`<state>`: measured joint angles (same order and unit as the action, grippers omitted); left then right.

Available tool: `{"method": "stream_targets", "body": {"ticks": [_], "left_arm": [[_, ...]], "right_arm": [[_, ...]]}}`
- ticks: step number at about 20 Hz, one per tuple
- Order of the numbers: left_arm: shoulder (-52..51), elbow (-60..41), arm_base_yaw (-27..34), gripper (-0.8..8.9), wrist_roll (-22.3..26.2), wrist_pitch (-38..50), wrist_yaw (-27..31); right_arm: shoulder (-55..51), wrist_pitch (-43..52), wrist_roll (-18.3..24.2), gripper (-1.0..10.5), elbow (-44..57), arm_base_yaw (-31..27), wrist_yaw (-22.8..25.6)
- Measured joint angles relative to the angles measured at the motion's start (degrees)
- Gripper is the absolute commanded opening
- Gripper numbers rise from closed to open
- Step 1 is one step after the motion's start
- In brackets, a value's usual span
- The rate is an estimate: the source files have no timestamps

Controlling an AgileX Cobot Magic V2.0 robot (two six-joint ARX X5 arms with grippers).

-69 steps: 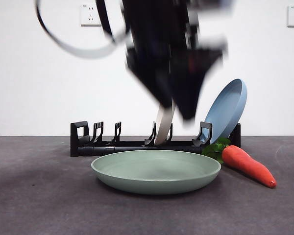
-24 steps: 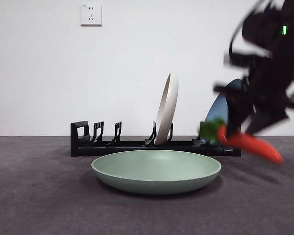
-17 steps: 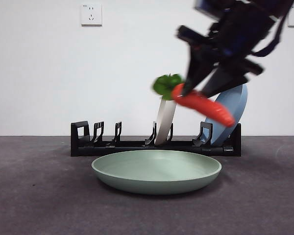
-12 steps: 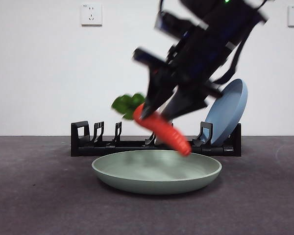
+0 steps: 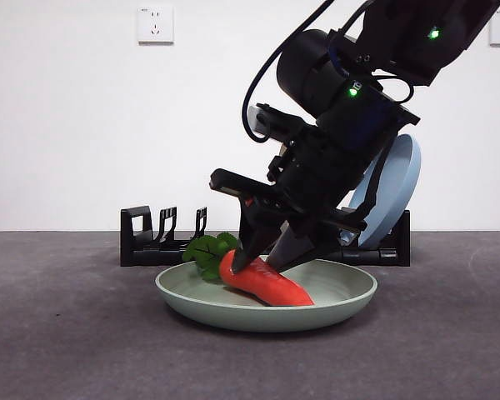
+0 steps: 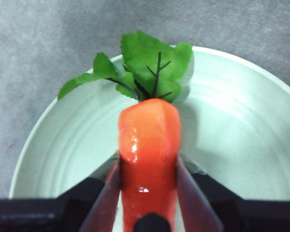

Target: Take the green plate from the plate rack,put the plate on the table,take the carrot from the table,put the carrot in the plate

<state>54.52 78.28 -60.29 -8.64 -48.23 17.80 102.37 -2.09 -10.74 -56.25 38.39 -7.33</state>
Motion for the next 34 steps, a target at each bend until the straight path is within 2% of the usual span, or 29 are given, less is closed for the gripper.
{"method": "stream_targets", "body": {"ticks": [1,4,7,14,18,24,30,31,32,34], "left_arm": [[0.0,0.0,0.0,2.83,-0.02,-0.07,0.0],[0.0,0.0,0.0,2.83,0.0,-0.13,0.0],[0.0,0.0,0.0,2.83,0.0,-0.77,0.0],[0.0,0.0,0.0,2.83,0.0,-7.37,-0.31],[0.0,0.0,0.0,2.83,0.0,-9.77,-1.79],[0.0,0.0,0.0,2.82,0.0,-11.93,-6.99],[0.0,0.0,0.0,2.69,-0.02,-15.02,-9.31],[0.0,0.0,0.0,2.35,-0.02,-15.5,-9.38],[0.0,0.0,0.0,1.69,0.0,-16.04,-9.38],[0.0,0.0,0.0,0.24,-0.02,-17.16,-9.38]], "right_arm": [[-0.31,-0.52,0.0,4.5,0.0,0.02,-0.02],[-4.46,-3.5,-0.02,4.5,0.0,0.17,0.0],[-13.75,-9.33,0.0,4.5,0.0,0.2,0.0],[-40.41,-38.84,0.24,4.4,0.0,0.22,-0.39],[-48.48,-49.68,0.59,4.4,0.0,0.22,-3.23],[-56.48,-59.25,0.72,4.4,0.0,0.22,-4.68],[-60.3,-61.86,0.76,4.3,0.0,0.22,-4.68],[-60.54,-61.86,0.81,4.2,0.0,0.22,-4.68],[-60.78,-61.86,0.83,3.6,0.0,0.22,-4.68],[-60.87,-62.01,0.85,1.5,0.0,0.22,-4.68]]}}
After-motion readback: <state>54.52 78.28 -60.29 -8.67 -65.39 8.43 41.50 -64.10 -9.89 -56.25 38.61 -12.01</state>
